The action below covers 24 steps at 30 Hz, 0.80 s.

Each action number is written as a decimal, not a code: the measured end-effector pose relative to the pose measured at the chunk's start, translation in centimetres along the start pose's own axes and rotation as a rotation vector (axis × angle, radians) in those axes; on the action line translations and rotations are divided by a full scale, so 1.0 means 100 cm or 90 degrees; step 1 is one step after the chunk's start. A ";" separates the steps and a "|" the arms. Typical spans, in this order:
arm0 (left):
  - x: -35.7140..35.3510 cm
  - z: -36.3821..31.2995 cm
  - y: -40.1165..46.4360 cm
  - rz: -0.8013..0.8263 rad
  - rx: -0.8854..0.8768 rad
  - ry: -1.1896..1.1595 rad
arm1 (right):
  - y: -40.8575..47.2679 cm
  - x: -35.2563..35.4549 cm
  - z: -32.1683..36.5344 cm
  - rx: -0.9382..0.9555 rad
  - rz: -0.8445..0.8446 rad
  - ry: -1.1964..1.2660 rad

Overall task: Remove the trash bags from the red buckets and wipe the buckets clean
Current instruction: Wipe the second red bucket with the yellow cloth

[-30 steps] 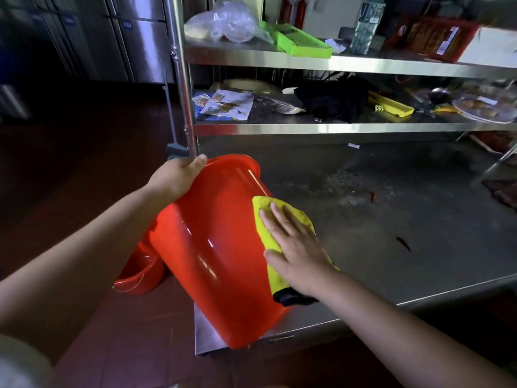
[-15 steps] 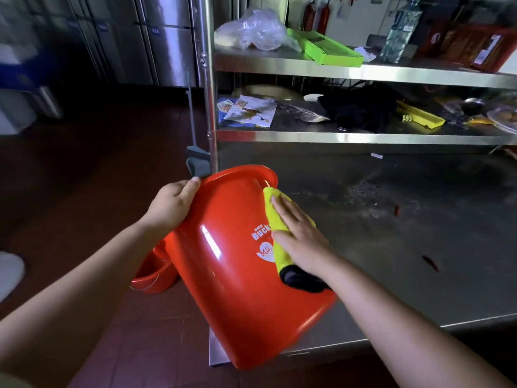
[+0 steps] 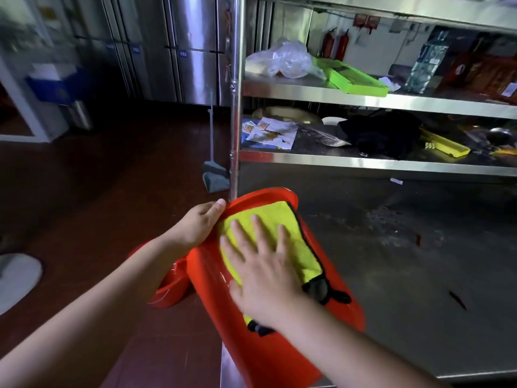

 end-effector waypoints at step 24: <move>0.025 0.049 -0.034 -0.192 0.026 0.077 | 0.066 -0.046 -0.130 -0.334 0.089 0.766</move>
Point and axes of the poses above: each hand's wrist, its own y-axis towards the middle knuckle, its own x-axis out of the back of the hand, z = x × y, the point moved 3 cm from there along y, towards the middle knuckle, and after that the axes turned 4 degrees about z, right-handed, at the moved point
